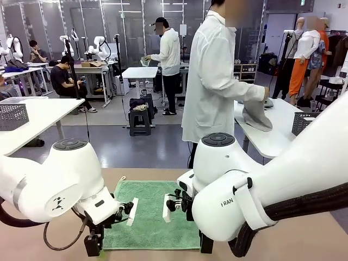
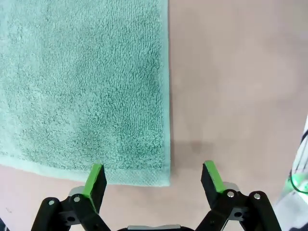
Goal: Fold the towels and place them in the basket.
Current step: When a person lays out a Towel with hook on the table, fold it in half twice.
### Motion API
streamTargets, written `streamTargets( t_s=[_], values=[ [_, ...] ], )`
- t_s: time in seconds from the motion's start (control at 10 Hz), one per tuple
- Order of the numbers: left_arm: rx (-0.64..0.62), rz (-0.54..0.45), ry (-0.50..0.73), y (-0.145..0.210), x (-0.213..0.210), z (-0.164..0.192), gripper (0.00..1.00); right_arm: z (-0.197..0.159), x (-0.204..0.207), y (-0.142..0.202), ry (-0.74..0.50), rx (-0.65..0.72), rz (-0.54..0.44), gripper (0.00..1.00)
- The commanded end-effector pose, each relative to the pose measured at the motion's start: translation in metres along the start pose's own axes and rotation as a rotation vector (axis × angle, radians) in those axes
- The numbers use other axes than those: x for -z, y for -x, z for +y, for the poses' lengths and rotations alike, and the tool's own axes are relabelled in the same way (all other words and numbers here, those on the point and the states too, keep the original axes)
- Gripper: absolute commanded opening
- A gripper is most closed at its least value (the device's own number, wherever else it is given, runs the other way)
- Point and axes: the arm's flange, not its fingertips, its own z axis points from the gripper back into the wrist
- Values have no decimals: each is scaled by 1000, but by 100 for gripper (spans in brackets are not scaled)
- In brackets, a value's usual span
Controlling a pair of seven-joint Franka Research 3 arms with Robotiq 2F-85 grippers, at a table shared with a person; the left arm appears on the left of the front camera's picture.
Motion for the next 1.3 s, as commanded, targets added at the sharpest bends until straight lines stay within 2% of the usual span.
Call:
streamTargets(
  t_s=[0.0, 0.3, 1.0, 1.1, 1.2],
  values=[
    [29, 28, -14, 37, 8, -52, 100, -6, 4, 1, -20, -29, -1, 100],
    [43, 46, -3, 41, 11, -51, 100, -7, 15, 2, -31, -23, 8, 100],
    [44, 16, 32, 46, 21, -48, 100, -12, 30, 4, -52, -19, -24, 100],
    [38, 10, 21, 46, 22, -46, 81, -13, 31, 5, -46, -20, -23, 80],
    [8, -3, 32, 46, 21, -46, 81, -13, 31, 5, -49, -13, -25, 80]
  ],
)
